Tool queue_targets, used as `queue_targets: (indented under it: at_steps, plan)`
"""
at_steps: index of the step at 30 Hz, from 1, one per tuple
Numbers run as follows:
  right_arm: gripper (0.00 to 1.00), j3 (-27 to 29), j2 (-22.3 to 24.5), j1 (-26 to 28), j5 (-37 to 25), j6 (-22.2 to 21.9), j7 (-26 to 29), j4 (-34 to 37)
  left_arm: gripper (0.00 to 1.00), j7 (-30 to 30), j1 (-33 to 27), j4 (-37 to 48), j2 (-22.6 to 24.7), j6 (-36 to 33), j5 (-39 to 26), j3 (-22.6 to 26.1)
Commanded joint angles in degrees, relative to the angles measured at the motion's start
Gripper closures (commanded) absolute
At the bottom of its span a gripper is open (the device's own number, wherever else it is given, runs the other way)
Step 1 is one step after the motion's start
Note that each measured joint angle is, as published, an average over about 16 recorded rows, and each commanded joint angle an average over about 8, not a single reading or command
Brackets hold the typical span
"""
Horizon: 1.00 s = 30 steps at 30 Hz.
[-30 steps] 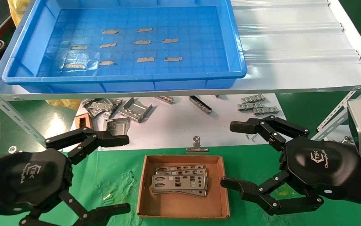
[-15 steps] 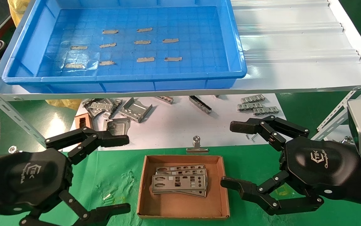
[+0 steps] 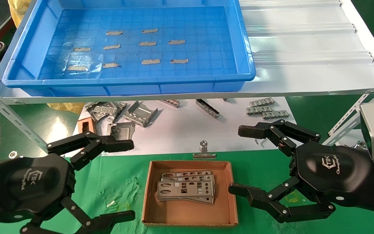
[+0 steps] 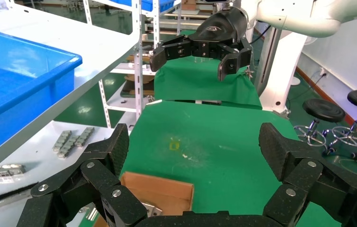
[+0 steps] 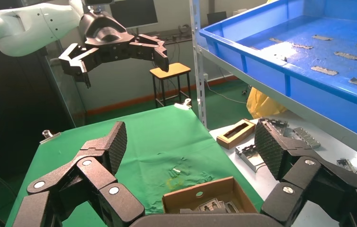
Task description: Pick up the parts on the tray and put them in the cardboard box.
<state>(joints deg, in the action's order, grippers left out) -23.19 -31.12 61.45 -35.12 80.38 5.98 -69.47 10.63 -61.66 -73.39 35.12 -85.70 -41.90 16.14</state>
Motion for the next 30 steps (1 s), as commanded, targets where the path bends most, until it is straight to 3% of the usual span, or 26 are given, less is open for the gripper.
queue_targets:
  at_steps: [1, 30]
  plan:
    - [0.0, 0.0, 0.0, 0.0, 0.0, 0.0, 0.0, 0.0, 0.0, 0.0, 0.0, 0.0, 0.0, 0.0, 0.0, 0.0]
    - [0.0, 0.0, 0.0, 0.0, 0.0, 0.0, 0.0, 0.0, 0.0, 0.0, 0.0, 0.0, 0.0, 0.0, 0.0, 0.0]
